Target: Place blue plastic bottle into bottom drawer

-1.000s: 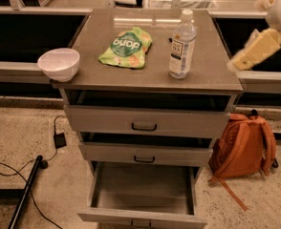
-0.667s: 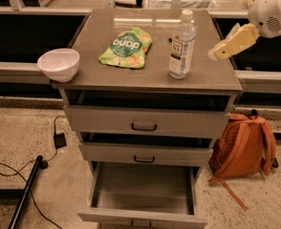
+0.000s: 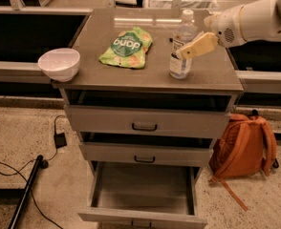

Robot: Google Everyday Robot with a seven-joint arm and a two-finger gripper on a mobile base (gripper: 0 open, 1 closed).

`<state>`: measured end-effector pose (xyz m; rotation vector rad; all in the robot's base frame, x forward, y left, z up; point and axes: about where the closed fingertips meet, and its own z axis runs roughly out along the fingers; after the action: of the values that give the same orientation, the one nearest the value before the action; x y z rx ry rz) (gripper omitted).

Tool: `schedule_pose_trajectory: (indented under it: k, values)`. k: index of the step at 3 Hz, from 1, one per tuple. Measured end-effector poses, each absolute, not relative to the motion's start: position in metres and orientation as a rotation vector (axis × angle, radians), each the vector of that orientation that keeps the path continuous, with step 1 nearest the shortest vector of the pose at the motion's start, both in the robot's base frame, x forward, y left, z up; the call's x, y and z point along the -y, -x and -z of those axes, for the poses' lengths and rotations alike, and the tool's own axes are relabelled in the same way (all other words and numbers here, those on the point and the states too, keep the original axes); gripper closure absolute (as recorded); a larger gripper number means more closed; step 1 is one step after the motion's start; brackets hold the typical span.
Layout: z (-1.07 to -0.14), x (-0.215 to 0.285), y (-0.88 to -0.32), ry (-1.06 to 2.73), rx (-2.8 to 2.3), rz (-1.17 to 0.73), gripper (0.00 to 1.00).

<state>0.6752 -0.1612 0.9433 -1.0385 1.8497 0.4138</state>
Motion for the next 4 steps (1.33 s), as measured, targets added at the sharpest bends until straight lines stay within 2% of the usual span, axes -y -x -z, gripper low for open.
schedule_pose_trajectory:
  k: [1, 2, 3, 4]
  values:
    - [-0.923, 0.146, -0.694, 0.997, -1.862, -0.500, 0.23]
    - [-0.918, 0.136, -0.703, 0.962, -1.819, -0.597, 0.46]
    - [-0.934, 0.132, -0.691, 0.960, -1.684, -0.722, 0.69]
    - [-0.967, 0.136, -0.640, 1.078, -1.478, -0.784, 0.92]
